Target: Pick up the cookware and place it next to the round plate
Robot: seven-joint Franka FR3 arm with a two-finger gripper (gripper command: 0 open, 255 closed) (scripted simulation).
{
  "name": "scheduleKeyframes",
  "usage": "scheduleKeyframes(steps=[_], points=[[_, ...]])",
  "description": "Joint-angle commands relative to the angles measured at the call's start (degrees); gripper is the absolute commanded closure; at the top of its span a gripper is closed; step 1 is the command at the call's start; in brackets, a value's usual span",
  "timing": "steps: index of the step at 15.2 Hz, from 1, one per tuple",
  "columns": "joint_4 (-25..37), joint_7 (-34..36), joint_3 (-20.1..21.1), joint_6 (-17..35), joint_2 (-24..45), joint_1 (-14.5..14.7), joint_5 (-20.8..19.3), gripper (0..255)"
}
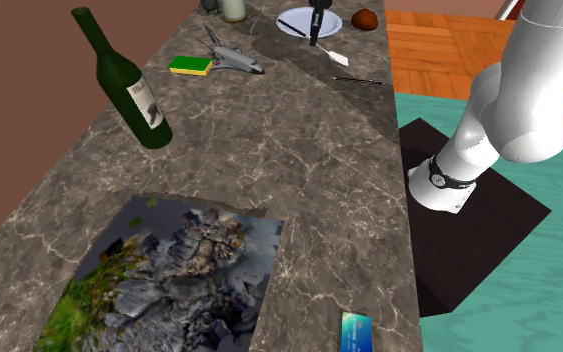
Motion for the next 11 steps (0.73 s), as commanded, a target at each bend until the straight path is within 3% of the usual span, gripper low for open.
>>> scheduleKeyframes(steps=[1, 6, 11], points=[[-0.6, -0.7, 0.5, 1.2, 1.0, -0.4, 1.0, 255], [-2.2, -2.5, 1.8, 4.5, 3.4, -1.5, 3.6, 255], [-2.2, -2.4, 1.8, 4.5, 3.4, -1.5, 3.6, 255]])
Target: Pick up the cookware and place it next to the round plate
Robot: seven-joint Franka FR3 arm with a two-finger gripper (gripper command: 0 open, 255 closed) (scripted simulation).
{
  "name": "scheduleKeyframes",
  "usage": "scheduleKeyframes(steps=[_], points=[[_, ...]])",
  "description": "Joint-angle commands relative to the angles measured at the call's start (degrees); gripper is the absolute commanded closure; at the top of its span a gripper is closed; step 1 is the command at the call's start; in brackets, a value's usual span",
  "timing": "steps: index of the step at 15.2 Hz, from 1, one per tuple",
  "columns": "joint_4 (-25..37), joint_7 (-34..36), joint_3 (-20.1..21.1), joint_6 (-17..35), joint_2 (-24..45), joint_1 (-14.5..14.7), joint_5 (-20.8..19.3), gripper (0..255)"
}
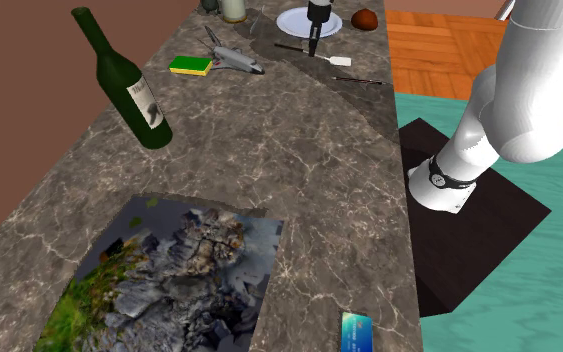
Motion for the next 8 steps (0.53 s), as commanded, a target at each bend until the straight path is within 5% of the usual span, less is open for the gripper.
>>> scheduleKeyframes(steps=[1, 3, 4, 8], points=[[0.0, 0.0, 0.0, 0.0, 0.0, 0.0, 0.0, 255], [0.0, 0.0, 0.0, 0.0, 0.0, 0.0, 0.0, 255], [0.0, 0.0, 0.0, 0.0, 0.0, 0.0, 0.0, 0], [0.0, 0.0, 0.0, 0.0, 0.0, 0.0, 0.0, 0]])
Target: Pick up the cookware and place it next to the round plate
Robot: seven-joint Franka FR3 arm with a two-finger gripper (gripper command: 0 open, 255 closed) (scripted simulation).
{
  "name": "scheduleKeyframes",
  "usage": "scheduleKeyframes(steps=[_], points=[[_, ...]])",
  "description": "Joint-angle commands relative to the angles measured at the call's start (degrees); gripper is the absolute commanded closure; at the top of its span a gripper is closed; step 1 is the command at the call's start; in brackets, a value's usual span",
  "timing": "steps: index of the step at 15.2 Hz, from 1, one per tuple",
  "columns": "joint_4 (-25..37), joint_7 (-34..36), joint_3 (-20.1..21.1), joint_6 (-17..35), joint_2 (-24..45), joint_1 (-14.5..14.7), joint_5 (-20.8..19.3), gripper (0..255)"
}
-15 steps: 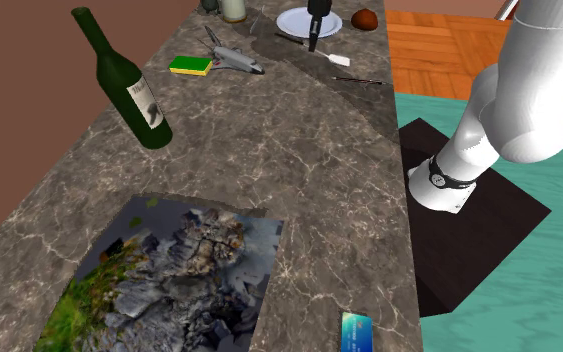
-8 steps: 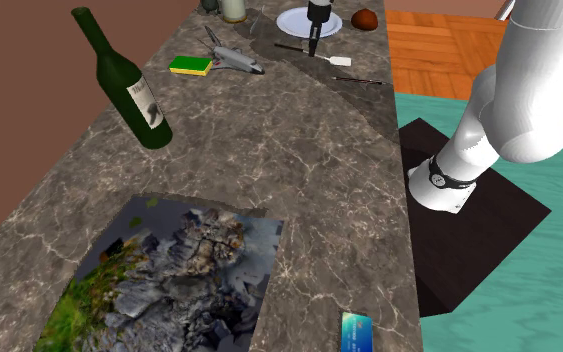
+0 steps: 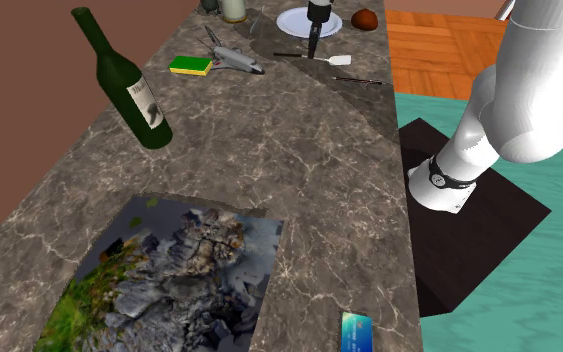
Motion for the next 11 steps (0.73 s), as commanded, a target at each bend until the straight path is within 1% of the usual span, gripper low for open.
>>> scheduleKeyframes(steps=[1, 5, 11], points=[[0.0, 0.0, 0.0, 0.0, 0.0, 0.0, 0.0, 0], [2.4, 2.9, -2.4, -5.4, -4.5, 1.9, -4.5, 0], [2.4, 2.9, -2.4, -5.4, -4.5, 1.9, -4.6, 0]])
